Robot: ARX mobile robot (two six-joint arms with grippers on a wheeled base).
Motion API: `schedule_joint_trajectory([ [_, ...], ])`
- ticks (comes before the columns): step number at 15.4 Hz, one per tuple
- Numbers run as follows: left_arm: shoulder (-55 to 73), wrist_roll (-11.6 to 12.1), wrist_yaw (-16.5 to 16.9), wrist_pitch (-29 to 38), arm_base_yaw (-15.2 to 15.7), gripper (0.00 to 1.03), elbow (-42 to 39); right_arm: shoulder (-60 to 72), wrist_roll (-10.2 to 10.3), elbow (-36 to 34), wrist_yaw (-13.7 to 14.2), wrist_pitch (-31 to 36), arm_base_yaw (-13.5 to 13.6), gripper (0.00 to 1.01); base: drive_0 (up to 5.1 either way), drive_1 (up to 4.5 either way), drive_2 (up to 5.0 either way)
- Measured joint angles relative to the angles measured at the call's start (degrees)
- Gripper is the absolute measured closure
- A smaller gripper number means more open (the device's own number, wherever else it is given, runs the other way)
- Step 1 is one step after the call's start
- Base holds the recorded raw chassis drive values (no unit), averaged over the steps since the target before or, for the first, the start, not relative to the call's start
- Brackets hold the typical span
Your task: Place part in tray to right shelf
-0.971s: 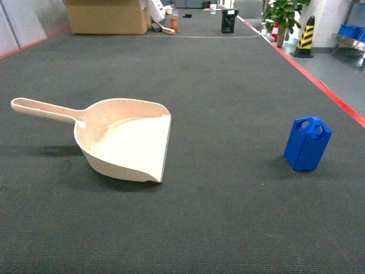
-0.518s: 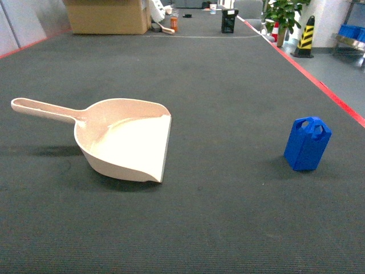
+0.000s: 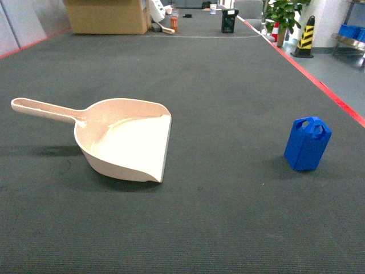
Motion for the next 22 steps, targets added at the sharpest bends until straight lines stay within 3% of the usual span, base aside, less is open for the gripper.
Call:
schedule_joint_trajectory([
  [22,0.0,0.0,0.0,0.0,0.0,0.05,0.0,0.0,0.0,0.0,0.0,0.0,0.0,0.03,0.0,0.0,0.0],
])
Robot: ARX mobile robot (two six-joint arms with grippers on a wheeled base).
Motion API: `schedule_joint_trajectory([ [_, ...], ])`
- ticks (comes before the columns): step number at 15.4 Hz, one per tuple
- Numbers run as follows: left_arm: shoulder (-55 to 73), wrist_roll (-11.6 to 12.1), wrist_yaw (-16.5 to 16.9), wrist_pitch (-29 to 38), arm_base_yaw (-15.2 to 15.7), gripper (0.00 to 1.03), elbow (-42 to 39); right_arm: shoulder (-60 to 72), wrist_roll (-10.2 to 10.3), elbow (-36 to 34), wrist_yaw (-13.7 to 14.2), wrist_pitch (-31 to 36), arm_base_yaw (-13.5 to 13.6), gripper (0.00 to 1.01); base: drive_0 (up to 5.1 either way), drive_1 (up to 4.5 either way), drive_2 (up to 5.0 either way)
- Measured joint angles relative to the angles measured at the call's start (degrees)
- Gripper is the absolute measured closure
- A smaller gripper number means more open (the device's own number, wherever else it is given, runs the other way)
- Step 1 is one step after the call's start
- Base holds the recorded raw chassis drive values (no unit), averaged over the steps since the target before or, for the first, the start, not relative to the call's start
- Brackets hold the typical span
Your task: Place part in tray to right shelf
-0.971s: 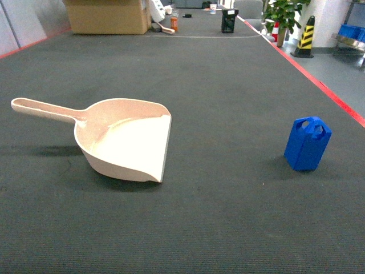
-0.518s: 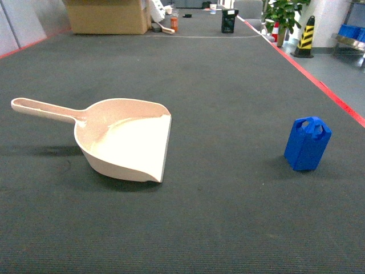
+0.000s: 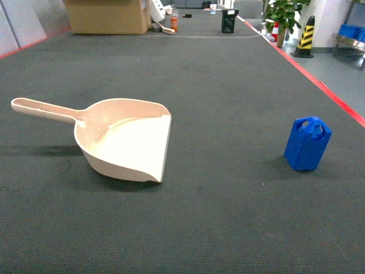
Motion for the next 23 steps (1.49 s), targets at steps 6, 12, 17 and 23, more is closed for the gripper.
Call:
schedule_joint_trajectory([
  [6,0.0,0.0,0.0,0.0,0.0,0.05,0.0,0.0,0.0,0.0,0.0,0.0,0.0,0.03,0.0,0.0,0.0],
  [12,0.0,0.0,0.0,0.0,0.0,0.05,0.0,0.0,0.0,0.0,0.0,0.0,0.0,0.03,0.0,0.0,0.0],
  [17,0.0,0.0,0.0,0.0,0.0,0.05,0.0,0.0,0.0,0.0,0.0,0.0,0.0,0.03,0.0,0.0,0.0],
  [23,25.9,-15.8,1.1,10.4,0.6,0.05,5.4,0.0,0.0,0.0,0.0,0.0,0.0,0.03,0.0,0.0,0.0],
])
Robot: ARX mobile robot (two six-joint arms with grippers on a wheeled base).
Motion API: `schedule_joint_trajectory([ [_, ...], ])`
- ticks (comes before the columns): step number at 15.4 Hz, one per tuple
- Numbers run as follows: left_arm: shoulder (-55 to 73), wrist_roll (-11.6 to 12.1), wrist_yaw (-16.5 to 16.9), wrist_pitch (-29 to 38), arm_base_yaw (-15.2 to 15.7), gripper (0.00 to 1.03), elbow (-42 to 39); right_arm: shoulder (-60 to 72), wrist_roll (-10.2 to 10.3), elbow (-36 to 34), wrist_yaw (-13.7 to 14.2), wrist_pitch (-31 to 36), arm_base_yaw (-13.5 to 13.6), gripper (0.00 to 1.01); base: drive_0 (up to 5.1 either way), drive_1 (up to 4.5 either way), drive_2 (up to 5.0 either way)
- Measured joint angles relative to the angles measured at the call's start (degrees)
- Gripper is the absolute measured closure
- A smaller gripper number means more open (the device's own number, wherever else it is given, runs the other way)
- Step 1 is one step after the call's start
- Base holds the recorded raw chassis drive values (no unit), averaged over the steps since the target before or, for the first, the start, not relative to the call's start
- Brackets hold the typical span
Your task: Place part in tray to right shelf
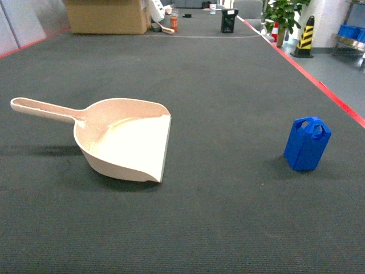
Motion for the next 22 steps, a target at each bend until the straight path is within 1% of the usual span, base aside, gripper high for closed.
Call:
schedule_joint_trajectory([
  [1,1.3,-0.7,0.7,1.3,0.1,0.05,0.3,0.0,0.0,0.0,0.0,0.0,0.0,0.03,0.0,0.0,0.0],
  [3,6.8,-3.3,2.5,5.9,0.3,0.05,1.7,0.0,0.0,0.0,0.0,0.0,0.0,0.03,0.0,0.0,0.0],
  [5,14.2,-7.8,5.8,12.4,1.2,0.05,3.5,0.0,0.0,0.0,0.0,0.0,0.0,0.03,0.0,0.0,0.0],
  [8,28.0,-15.0,9.9,23.0,2.6,0.05,7.5,0.0,0.0,0.0,0.0,0.0,0.0,0.03,0.0,0.0,0.0],
  [9,31.2,-16.6,10.7,25.0,2.8,0.05,8.5,0.0,0.0,0.0,0.0,0.0,0.0,0.03,0.0,0.0,0.0],
  [10,32.8,-17.4,11.0,26.1,3.0,0.05,9.0,0.0,0.0,0.0,0.0,0.0,0.0,0.03,0.0,0.0,0.0],
  [11,37.4,-19.6,11.6,29.0,3.4,0.05,10.4,0.0,0.0,0.0,0.0,0.0,0.0,0.03,0.0,0.0,0.0],
  [12,44.6,-23.3,11.8,32.7,3.8,0.05,12.9,0.0,0.0,0.0,0.0,0.0,0.0,0.03,0.0,0.0,0.0],
  [13,52.6,-27.1,12.9,36.3,4.2,0.05,16.3,0.0,0.0,0.0,0.0,0.0,0.0,0.03,0.0,0.0,0.0],
  [14,61.8,-30.5,13.0,39.1,4.5,0.05,20.6,0.0,0.0,0.0,0.0,0.0,0.0,0.03,0.0,0.0,0.0],
  [15,67.5,-32.2,13.3,39.5,4.6,0.05,23.6,0.0,0.0,0.0,0.0,0.0,0.0,0.03,0.0,0.0,0.0],
  [17,74.9,-34.8,13.6,39.7,4.9,0.05,28.2,0.0,0.0,0.0,0.0,0.0,0.0,0.03,0.0,0.0,0.0],
  [18,78.6,-36.5,14.2,39.4,4.9,0.05,31.6,0.0,0.0,0.0,0.0,0.0,0.0,0.03,0.0,0.0,0.0],
  [20,83.1,-38.2,14.0,39.0,4.7,0.05,37.2,0.0,0.0,0.0,0.0,0.0,0.0,0.03,0.0,0.0,0.0],
  [21,88.1,-40.1,13.5,38.9,4.8,0.05,42.4,0.0,0.0,0.0,0.0,0.0,0.0,0.03,0.0,0.0,0.0],
  [22,94.6,-42.5,11.3,36.5,5.6,0.05,49.7,0.0,0.0,0.0,0.0,0.0,0.0,0.03,0.0,0.0,0.0],
])
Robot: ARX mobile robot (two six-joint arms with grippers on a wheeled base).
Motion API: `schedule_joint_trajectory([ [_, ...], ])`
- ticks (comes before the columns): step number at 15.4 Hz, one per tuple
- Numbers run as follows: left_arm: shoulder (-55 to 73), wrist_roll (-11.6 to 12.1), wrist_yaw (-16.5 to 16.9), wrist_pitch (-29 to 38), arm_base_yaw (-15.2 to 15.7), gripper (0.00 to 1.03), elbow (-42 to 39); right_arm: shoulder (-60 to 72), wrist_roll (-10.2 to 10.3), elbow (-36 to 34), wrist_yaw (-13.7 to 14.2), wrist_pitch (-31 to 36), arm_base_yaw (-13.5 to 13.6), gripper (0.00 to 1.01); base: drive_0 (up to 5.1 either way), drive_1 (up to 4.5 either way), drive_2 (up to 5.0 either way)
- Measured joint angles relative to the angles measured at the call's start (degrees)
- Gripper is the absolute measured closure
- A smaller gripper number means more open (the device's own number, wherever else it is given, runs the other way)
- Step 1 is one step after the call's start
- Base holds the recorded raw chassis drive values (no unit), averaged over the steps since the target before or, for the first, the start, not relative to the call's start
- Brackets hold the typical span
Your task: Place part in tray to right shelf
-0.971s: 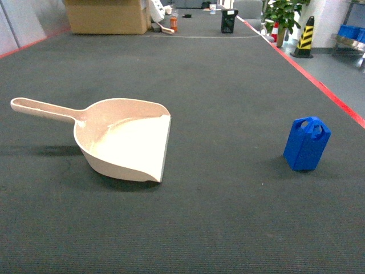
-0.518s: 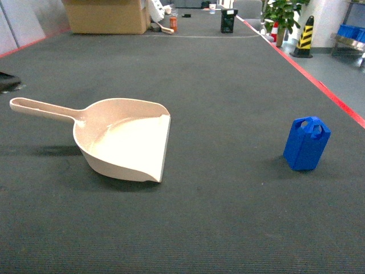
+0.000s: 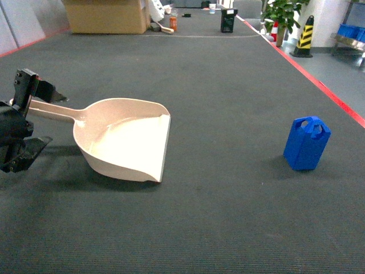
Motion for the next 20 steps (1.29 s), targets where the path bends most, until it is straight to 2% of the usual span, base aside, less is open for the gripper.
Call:
schedule_joint_trajectory([
  [2,3.2,-1.4,-1.4,-0.1,0.5,0.05,4.3,0.0,0.0,0.0,0.0,0.0,0.0,0.03,0.0,0.0,0.0],
  [5,6.3,-3.8,-1.6,-0.9,0.6,0.05,9.6,0.0,0.0,0.0,0.0,0.0,0.0,0.03,0.0,0.0,0.0],
  [6,7.1,-4.4,-1.1,-0.7,0.4,0.09,10.8,0.0,0.0,0.0,0.0,0.0,0.0,0.03,0.0,0.0,0.0],
  [10,9.3,-5.4,0.6,1.6,0.3,0.55,12.8,0.0,0.0,0.0,0.0,0.0,0.0,0.03,0.0,0.0,0.0],
  [12,9.9,-7.5,0.8,3.6,0.5,0.82,12.5,0.0,0.0,0.0,0.0,0.0,0.0,0.03,0.0,0.0,0.0],
  [13,9.5,-9.4,1.2,5.4,0.5,0.85,11.8,0.0,0.0,0.0,0.0,0.0,0.0,0.03,0.0,0.0,0.0],
  [17,7.7,-9.4,2.1,9.1,0.1,0.86,8.5,0.0,0.0,0.0,0.0,0.0,0.0,0.03,0.0,0.0,0.0],
  [20,-1.7,-10.6,6.4,19.7,-2.4,0.86,0.7,0.0,0.0,0.0,0.0,0.0,0.0,0.03,0.0,0.0,0.0],
])
